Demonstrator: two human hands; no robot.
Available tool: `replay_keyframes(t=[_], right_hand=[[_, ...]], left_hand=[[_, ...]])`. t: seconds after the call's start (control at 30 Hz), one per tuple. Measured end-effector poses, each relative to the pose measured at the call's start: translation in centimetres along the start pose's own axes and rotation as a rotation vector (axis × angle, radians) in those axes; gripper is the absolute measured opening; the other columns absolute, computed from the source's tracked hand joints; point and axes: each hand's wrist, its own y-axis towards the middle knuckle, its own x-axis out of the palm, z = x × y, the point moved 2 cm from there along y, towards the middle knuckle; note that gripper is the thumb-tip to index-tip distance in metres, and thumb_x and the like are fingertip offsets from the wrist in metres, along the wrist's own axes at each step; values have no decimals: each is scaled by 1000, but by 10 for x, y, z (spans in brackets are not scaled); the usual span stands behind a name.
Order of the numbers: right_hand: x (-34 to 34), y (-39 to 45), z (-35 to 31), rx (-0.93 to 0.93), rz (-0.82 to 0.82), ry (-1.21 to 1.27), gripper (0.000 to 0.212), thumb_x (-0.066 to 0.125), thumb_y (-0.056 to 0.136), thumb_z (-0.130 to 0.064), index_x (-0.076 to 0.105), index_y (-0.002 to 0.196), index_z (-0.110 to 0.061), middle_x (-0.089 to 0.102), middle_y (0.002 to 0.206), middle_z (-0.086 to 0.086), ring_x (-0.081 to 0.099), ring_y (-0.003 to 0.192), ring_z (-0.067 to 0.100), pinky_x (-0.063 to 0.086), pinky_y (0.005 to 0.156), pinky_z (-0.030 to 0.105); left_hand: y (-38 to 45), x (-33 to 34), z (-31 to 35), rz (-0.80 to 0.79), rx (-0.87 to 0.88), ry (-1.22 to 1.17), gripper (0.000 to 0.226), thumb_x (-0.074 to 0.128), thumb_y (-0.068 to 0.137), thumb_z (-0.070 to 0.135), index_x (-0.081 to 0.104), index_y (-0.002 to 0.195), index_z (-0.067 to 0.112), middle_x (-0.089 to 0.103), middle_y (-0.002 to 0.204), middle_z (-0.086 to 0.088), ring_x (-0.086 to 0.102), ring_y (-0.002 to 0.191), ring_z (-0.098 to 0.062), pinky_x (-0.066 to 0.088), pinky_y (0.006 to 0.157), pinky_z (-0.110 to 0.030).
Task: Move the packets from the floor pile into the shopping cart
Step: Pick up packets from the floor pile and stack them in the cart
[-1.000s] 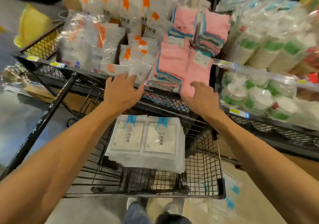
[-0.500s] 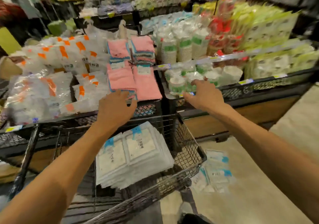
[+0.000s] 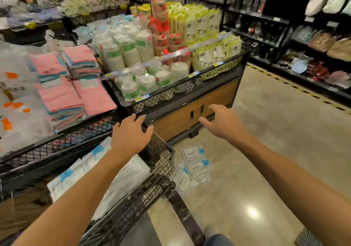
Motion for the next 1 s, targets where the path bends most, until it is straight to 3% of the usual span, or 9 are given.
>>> replay_keyframes(t=[0.13,0.37,0.57,1.0], right_hand=[[-9,10,45,14,17,29,68,56,91,-60,49,146,-21,57,147,5,53,133,33,46,108,56],[-44,42,123,23,33,23,66,56,94,-61,47,148,-24,59,145,4,57,129,33,52,103,49],[-66,76,188,48,15,-5,65,54,96,-60,48,149,-22,58,147,4,54,133,31,49,105,48],[-9,156,259,272,-102,-55,66,48,98,-62,41,154,-26,50,155,1,48,138,28,44,111,48]], left_hand=[[14,1,49,-11,15,11,65,38,98,62,44,152,27,43,157,-8,41,144,-27,35,115,-54],[57,18,147,-17,51,-1,71,29,92,66,45,150,28,52,148,-6,49,136,-26,43,109,-54],[89,44,213,-44,77,5,63,38,100,61,39,154,29,37,162,-6,35,148,-25,29,120,-51],[210,145,247,-179,197,-1,62,36,103,56,31,158,28,29,165,-5,23,153,-22,18,124,-50]])
